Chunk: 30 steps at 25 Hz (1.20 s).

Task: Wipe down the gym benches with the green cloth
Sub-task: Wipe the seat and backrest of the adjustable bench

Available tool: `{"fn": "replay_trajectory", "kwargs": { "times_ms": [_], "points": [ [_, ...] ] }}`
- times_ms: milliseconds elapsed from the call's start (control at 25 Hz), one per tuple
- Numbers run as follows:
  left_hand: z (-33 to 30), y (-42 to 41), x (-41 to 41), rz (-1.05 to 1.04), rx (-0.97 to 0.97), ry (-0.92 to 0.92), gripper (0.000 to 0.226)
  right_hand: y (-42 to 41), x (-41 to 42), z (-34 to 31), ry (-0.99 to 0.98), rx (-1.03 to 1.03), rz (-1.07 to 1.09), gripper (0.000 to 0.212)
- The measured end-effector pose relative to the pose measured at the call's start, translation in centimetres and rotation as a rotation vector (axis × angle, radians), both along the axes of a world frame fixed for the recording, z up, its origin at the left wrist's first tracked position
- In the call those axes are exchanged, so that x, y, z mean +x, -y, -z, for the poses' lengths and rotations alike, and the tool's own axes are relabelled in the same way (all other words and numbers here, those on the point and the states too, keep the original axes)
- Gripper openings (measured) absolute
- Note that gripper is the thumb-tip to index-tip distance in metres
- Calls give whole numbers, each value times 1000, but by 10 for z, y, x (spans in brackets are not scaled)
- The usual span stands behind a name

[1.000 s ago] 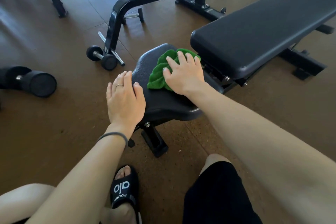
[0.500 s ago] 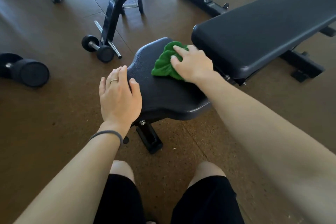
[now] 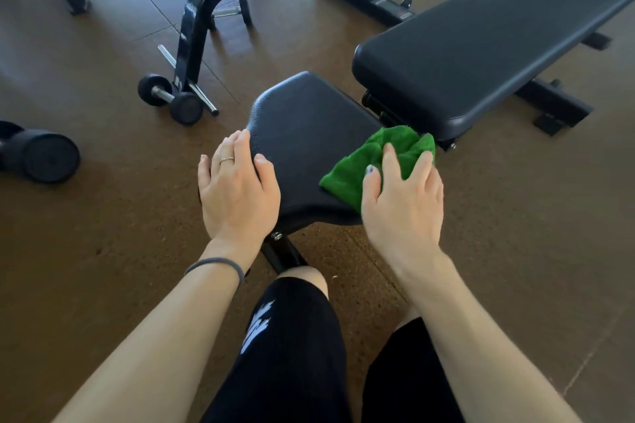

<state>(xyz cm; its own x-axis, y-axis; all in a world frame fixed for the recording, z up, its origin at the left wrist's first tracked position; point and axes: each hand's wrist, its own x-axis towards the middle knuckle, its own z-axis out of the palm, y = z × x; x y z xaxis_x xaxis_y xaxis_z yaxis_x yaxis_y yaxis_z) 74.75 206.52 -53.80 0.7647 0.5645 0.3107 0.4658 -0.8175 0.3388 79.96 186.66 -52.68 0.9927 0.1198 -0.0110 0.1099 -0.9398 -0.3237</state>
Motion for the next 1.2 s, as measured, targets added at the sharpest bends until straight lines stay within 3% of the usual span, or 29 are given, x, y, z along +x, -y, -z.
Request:
{"fn": "replay_trajectory", "kwargs": {
  "times_ms": [120, 280, 400, 520, 640, 720, 800, 880, 920, 1040, 1200],
  "points": [
    [1, 0, -1, 13, -9, 9, 59, -9, 22, -1, 77, -165, -92, 64],
    [1, -4, -2, 38, -63, 5, 63, -36, 95, -17, -83, -143, -123, 59],
    [-1, -5, -4, 44, -107, 32, 62, -44, 56, -13, 41, -235, -135, 62],
    [-3, -8, -3, 49, -215, 77, 61, -50, -16, -7, 93, -193, -258, 62],
    [-9, -6, -7, 42, -323, 122, 60, -59, 2, -6, 130, -177, -282, 58],
    [-14, -8, -9, 16, -510, 201, 54, -67, 29, -8, 86, -214, -213, 59],
    [-18, -14, -10, -21, -851, 407, 50, -86, 35, -10, 40, -255, -185, 62],
    [-21, -29, -16, -80, -1129, 682, 45, -124, 14, -12, 63, -254, -313, 65],
    [-21, -39, -19, -132, -1164, 743, 43, -142, 0, -12, 85, -237, -405, 66],
    [-20, -70, -26, -236, -1108, 613, 36, -172, -24, -15, 121, -192, -651, 64],
    [-21, -80, -11, -166, -1103, 330, 42, -141, -51, 0, 267, -193, -832, 53]
  ]
}}
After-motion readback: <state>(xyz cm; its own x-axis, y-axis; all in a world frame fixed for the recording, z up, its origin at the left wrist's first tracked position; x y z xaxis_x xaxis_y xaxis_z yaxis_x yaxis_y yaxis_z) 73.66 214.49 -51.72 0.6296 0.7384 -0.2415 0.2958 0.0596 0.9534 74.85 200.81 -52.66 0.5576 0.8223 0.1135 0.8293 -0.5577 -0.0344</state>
